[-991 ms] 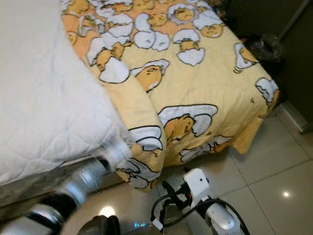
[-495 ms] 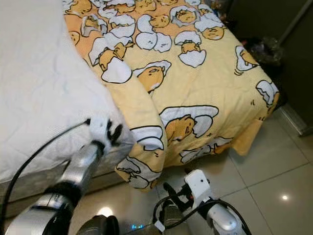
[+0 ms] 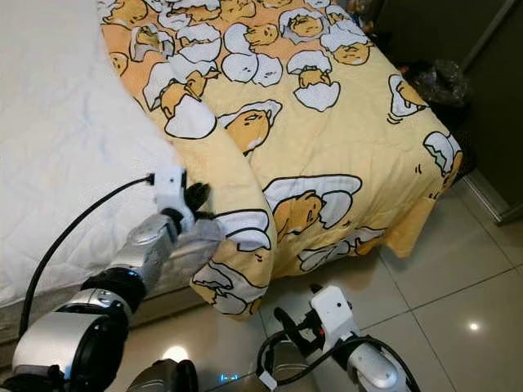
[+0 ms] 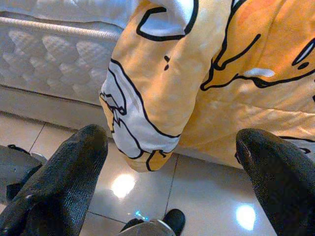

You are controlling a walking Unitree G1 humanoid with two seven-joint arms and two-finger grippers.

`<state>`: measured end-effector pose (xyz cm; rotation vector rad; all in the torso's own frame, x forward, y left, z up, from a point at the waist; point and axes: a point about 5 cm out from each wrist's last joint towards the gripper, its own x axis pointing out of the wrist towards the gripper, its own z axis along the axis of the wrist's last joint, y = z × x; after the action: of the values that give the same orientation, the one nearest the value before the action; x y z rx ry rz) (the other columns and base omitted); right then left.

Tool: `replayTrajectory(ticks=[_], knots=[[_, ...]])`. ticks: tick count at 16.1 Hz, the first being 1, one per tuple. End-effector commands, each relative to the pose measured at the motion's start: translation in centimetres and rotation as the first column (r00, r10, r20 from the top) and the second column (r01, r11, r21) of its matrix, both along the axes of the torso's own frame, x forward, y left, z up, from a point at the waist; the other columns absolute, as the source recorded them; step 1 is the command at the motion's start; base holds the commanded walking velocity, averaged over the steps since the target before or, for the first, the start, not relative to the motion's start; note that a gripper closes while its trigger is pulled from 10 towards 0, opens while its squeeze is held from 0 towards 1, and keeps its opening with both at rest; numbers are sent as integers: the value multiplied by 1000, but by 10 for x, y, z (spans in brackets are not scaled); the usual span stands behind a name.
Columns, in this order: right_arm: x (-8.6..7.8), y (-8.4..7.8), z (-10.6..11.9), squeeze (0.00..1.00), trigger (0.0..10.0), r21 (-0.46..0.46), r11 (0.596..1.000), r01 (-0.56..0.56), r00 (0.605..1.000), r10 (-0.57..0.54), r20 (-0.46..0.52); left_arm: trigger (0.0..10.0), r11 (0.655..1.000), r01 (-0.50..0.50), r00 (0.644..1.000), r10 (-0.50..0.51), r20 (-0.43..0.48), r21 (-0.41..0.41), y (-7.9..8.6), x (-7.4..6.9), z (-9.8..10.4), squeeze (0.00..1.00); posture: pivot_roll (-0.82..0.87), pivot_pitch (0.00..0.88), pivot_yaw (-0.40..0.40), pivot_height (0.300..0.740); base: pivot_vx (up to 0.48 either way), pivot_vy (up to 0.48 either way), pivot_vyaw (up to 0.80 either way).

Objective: Clean up the room

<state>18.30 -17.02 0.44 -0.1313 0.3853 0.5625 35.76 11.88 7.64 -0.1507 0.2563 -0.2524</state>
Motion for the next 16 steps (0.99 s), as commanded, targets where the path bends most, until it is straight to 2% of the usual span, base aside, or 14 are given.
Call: replayTrajectory(ticks=[1, 2, 3, 4, 5, 7, 8, 10, 11, 12, 14, 15, 16], knots=[[-2, -3, 1, 0, 10000, 0, 1000, 17, 1000, -17, -5, 0, 999, -36, 999, 36, -24, -4, 5, 1, -1, 0, -293, 196, -13, 731, 0, 0, 0], [-3, -3, 0, 0, 10000, -1, 1000, 18, 1000, -18, -8, 0, 998, -60, 997, 60, -40, -12, 10, 1, -3, 0, -292, 198, -12, 731, 0, 0, 0], [-2, -3, 0, 0, 10000, -1, 1000, 18, 1000, -18, -10, 1882, 996, -80, 995, 78, -61, -37, 12, 0, -5, 0, -287, 200, -14, 731, 0, 0, 0], [-2, -2, 1, 0, 10000, -1, 1000, 17, 1000, -17, -10, 10000, 993, -83, 994, 76, -72, -90, 11, -1, -7, 0, -286, 201, -16, 731, 0, 0, 0], [-1, -2, 1, 0, 10000, -1, 1000, 14, 1000, -14, -10, 10000, 984, -82, 994, 69, -86, -158, 7, -2, -8, 0, -285, 201, -17, 731, 0, 0, 0], [-1, -2, 1, 0, 10000, 0, 1000, 11, 1000, -11, -10, 10000, 975, -75, 992, 51, -118, -210, 2, -4, -12, 0, -284, 201, -19, 731, 0, 0, 0], [-1, -2, 1, 0, 10000, -1, 1000, 10, 1000, -10, -12, 10000, 968, -87, 983, 44, -181, -234, -2, -9, -20, 0, -285, 202, -21, 731, 0, 0, 0], [0, -2, 1, 0, 10000, -2, 1000, 8, 1000, -8, -13, 10000, 972, -111, 970, 60, -237, -207, -3, -14, -29, 0, -292, 202, -23, 731, 0, 0, 0], [0, -3, 1, 0, 10000, -5, 1000, 8, 1000, -8, -15, 10000, 987, -97, 963, 61, -263, -127, -8, -16, -33, 0, -297, 201, -23, 731, 0, 0, 0], [0, -3, 1, 0, 10000, -6, 1000, 8, 1000, -8, -16, 10000, 993, -79, 966, 54, -252, -87, -11, -15, -31, 0, -297, 201, -23, 731, 0, 0, 0], [0, -3, 1, 0, 10000, -8, 1000, 11, 1000, -11, -17, 10000, 997, -13, 979, -3, -205, -77, -29, -10, -20, 0, -301, 200, -21, 731, 0, 0, 0], [1, -3, 1, 0, 10000, -9, 1000, 12, 1000, -12, -17, 10000, 999, 33, 984, -38, -173, -28, -38, -8, -15, 0, -302, 200, -18, 731, 0, 0, 0], [1, -2, 1, 0, 10000, -9, 1000, 13, 1000, -13, -18, 10000, 997, 72, 988, -75, -132, -23, -49, -6, -8, 0, -302, 201, -16, 731, 0, 0, 0]])
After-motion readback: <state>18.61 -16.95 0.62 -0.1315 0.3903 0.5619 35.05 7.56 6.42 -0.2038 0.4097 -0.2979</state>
